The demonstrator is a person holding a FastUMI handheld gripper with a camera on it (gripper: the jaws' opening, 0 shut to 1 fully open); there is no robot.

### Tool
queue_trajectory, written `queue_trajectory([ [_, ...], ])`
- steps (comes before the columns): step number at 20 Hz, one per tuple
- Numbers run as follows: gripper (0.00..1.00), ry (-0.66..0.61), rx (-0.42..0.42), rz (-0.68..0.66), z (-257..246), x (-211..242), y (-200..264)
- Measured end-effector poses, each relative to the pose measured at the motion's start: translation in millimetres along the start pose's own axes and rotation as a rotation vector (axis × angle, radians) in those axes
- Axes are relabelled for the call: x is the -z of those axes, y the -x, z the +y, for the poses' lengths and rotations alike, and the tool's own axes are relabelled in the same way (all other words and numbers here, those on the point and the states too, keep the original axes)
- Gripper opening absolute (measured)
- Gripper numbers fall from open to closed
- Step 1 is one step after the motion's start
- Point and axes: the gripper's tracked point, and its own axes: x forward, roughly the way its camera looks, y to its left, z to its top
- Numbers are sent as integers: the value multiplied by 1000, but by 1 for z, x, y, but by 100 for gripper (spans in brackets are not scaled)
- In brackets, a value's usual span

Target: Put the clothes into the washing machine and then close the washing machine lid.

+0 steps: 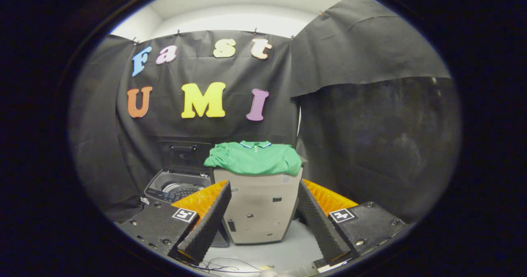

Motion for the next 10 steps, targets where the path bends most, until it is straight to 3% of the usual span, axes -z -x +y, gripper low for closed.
queue_trajectory([
  [10,100,-26,31,9,7,-82,-72],
])
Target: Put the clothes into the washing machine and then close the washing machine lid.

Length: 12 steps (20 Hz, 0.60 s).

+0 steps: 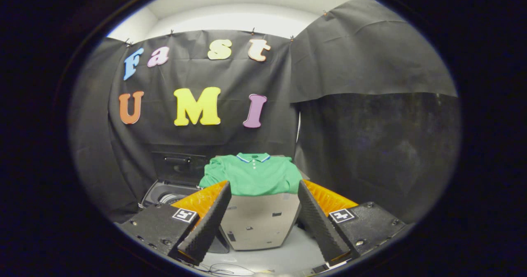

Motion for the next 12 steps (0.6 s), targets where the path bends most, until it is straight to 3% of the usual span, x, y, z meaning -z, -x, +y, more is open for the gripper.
queue_trajectory([
  [6,100,-9,-25,10,4,-56,-97],
  [12,100,-37,-70,105,11,-90,-217],
])
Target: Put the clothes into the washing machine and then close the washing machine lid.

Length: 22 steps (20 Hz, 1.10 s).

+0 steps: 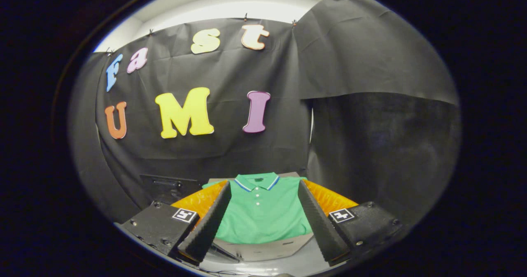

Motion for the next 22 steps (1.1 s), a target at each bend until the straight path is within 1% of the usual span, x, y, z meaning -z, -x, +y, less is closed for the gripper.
queue_trajectory([
  [3,100,32,-23,69,6,-2,-51],
  [5,100,54,-43,130,10,6,-83],
  [9,100,49,-78,293,18,44,-140],
  [12,98,53,-77,425,18,75,-175],
  [14,97,36,-69,527,18,97,-191],
  [16,97,23,-61,597,17,120,-203],
  [19,95,30,-33,671,11,143,-212],
  [22,92,9,-5,746,9,159,-211],
])
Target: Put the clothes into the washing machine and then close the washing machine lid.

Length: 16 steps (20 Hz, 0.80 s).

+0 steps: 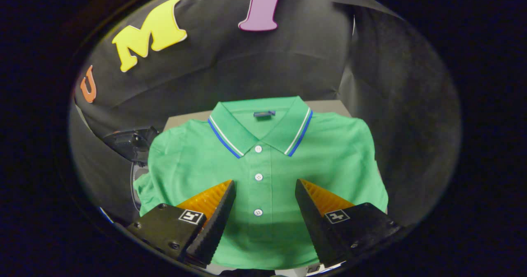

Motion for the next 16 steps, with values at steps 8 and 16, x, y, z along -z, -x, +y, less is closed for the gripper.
queue_trajectory([
  [8,85,43,25,94,1,-1,1],
  [16,8,-25,-18,41,6,-8,1],
])
